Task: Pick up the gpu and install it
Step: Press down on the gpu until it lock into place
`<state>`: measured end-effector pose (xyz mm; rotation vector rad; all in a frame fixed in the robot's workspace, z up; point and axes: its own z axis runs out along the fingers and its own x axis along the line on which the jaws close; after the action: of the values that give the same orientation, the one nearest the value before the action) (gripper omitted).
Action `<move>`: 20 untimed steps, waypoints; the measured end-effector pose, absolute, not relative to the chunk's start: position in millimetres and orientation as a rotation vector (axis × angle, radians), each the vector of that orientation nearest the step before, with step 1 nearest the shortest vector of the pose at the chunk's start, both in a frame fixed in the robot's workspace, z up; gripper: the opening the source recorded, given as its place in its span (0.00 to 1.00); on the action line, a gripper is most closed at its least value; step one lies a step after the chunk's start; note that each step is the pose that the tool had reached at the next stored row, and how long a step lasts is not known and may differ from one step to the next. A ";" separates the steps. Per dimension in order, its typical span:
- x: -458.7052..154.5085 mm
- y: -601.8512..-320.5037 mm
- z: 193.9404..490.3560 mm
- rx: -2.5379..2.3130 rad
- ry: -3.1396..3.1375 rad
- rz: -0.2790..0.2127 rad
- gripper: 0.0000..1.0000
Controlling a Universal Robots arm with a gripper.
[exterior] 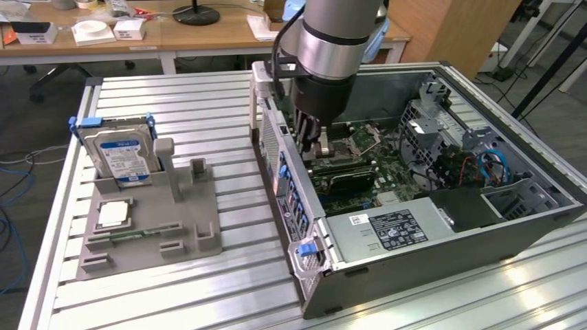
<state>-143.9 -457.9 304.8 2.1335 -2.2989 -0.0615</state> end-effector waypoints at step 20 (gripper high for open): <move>-113.5 -451.3 294.7 2.131 -2.296 -0.069 0.11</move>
<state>-113.5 -451.3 294.7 2.1307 -2.2960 -0.0692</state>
